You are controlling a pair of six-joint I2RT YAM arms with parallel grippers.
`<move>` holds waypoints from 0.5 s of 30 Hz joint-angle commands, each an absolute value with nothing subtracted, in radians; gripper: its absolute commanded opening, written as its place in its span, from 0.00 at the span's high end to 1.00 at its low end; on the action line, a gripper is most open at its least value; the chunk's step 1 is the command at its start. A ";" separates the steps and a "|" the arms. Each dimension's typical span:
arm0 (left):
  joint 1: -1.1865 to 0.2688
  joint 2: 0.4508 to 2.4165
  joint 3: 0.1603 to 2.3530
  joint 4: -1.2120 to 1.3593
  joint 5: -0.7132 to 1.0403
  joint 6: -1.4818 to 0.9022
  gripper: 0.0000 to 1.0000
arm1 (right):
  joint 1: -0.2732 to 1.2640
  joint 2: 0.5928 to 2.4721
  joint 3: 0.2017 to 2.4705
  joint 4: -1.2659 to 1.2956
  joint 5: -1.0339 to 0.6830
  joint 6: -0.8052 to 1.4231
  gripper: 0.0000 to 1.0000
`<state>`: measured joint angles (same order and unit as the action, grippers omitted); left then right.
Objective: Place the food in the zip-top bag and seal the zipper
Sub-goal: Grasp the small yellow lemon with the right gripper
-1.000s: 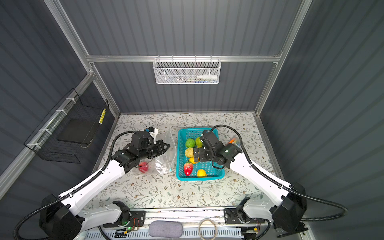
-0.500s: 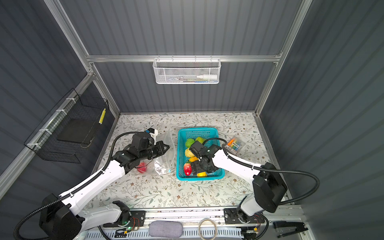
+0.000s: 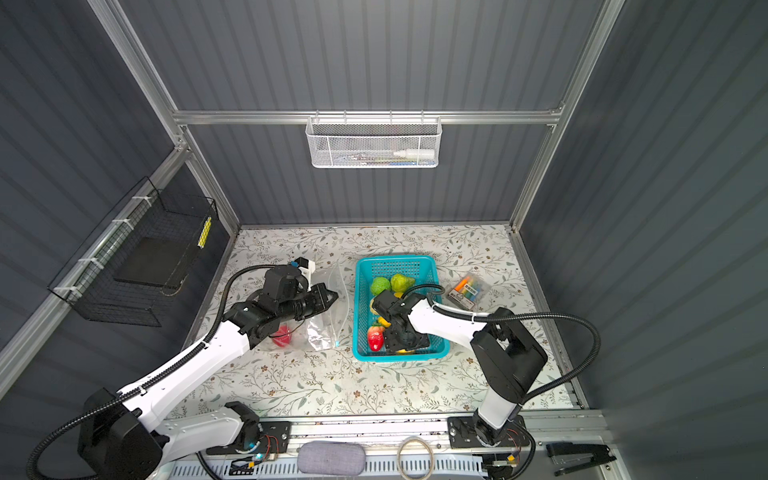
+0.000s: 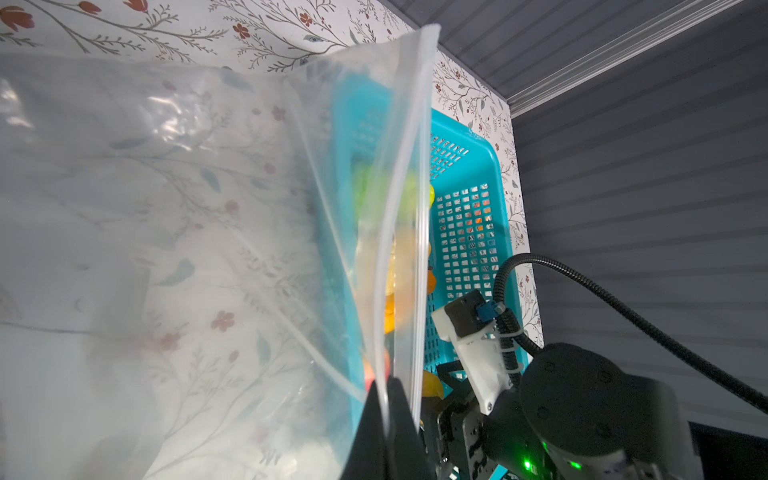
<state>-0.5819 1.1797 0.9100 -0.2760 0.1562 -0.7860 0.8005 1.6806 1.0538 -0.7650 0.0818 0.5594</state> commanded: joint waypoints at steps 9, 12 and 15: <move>-0.586 1.153 0.899 -0.294 0.150 -0.774 1.00 | 0.805 1.725 1.042 -0.745 0.088 0.579 0.37; -0.586 1.148 0.897 -0.295 0.150 -0.774 1.00 | 0.805 1.711 1.046 -0.749 0.089 0.581 0.45; -0.587 1.141 0.896 -0.297 0.147 -0.775 1.00 | 0.805 1.683 1.053 -0.760 0.101 0.577 0.51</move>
<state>-0.5819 1.1694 0.9043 -0.2768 0.1562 -0.7860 0.8001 1.7149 1.0512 -0.7410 0.0830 0.5751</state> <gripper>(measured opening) 0.045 0.551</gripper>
